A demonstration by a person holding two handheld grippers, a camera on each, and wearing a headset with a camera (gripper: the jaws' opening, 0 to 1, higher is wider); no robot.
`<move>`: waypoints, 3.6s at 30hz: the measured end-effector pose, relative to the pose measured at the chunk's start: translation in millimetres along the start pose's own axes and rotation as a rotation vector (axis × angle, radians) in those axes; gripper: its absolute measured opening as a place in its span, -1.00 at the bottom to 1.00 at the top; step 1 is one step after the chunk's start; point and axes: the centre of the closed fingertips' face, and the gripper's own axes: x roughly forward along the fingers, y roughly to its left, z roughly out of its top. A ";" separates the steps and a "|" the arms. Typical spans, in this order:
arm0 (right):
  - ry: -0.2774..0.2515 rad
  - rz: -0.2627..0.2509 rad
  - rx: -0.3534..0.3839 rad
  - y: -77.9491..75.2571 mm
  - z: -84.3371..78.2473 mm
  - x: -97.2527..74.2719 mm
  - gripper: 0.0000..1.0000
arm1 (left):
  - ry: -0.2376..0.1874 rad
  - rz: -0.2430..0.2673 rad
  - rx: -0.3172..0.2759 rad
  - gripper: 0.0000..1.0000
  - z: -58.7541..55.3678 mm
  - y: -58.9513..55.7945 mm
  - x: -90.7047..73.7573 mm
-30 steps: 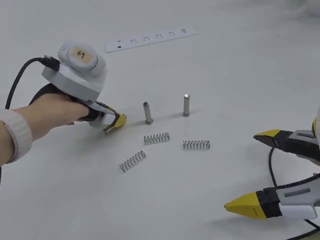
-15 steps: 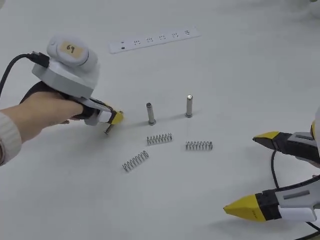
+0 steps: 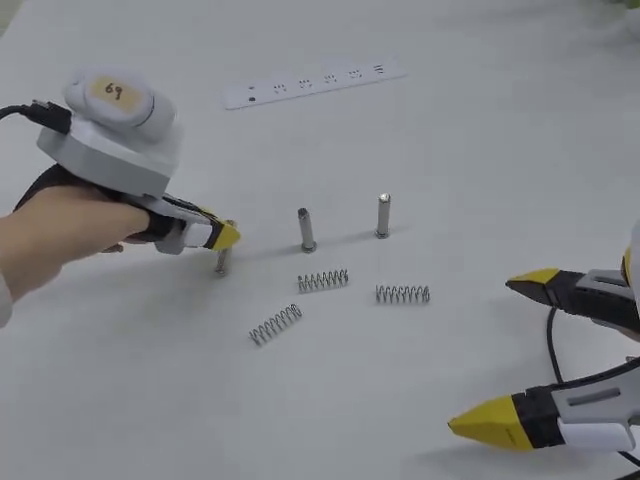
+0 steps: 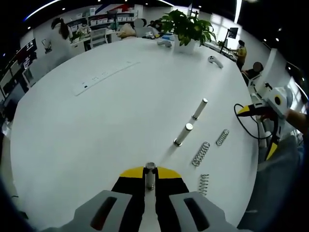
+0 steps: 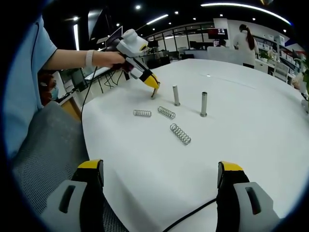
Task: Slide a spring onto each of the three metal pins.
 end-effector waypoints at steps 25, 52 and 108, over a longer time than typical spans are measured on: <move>-0.004 -0.003 -0.002 1.9 0.6 -0.2 0.94 | -0.083 0.019 -0.016 -1.00 6.0 -5.9 -5.2; 0.004 0.000 -0.002 1.4 -0.3 0.5 0.93 | -0.124 0.043 -0.030 -1.00 1.1 -4.5 -1.7; 0.006 0.001 0.001 2.9 -2.1 1.7 0.93 | -0.137 0.011 0.017 -0.26 -1.1 -12.9 0.6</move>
